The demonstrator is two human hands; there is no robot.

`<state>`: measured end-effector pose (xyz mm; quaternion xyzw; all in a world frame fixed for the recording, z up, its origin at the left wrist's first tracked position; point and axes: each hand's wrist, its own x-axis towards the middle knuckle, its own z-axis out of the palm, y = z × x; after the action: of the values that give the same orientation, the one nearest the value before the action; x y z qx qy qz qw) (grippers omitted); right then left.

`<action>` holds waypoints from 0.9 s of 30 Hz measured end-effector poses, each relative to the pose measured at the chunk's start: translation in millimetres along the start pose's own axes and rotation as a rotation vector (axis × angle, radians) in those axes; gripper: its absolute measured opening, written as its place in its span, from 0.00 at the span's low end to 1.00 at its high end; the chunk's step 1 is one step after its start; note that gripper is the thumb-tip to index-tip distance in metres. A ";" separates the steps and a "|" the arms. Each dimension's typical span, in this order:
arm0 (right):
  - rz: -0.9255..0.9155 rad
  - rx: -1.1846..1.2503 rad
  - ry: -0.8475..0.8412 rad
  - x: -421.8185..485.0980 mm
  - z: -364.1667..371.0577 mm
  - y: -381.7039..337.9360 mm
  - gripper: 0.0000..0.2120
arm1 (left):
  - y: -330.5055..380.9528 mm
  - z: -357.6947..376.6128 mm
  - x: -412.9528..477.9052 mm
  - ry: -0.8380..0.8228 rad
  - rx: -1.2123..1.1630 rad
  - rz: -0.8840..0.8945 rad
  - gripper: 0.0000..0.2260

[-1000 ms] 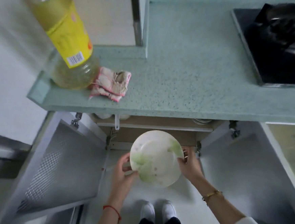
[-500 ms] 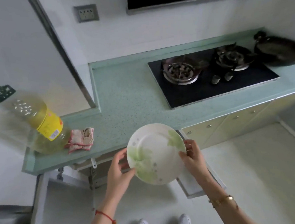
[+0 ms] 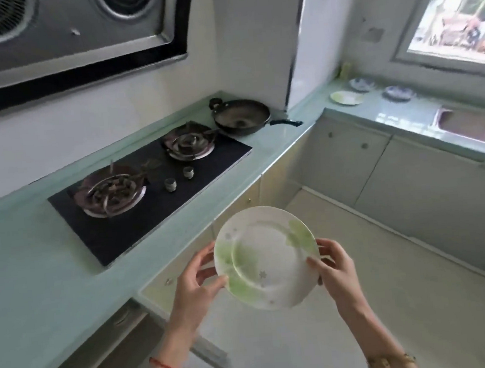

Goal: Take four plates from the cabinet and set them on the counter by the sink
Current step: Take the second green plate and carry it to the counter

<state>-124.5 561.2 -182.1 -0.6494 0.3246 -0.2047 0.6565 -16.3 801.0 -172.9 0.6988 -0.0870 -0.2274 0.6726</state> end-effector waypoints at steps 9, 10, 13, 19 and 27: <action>-0.047 -0.121 0.173 130.4 -153.8 -47.9 0.13 | 48.0 191.0 124.2 -0.173 -0.032 0.037 0.28; -0.045 -0.128 0.190 144.1 -163.5 -51.4 0.12 | 53.4 205.5 138.6 -0.185 -0.032 0.037 0.28; -0.030 -0.135 0.240 190.0 -188.9 -58.8 0.12 | 65.3 247.7 186.7 -0.231 0.005 0.044 0.28; 0.006 -0.174 0.355 306.8 -233.3 -67.2 0.13 | 85.4 331.0 302.0 -0.338 0.062 0.066 0.30; 0.033 -0.169 0.497 468.2 -280.5 -94.2 0.14 | 134.7 442.1 462.7 -0.453 0.094 0.112 0.31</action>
<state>26.1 29.3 -149.2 -0.6265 0.5023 -0.3192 0.5032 224.1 194.3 -130.1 0.6545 -0.2847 -0.3364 0.6143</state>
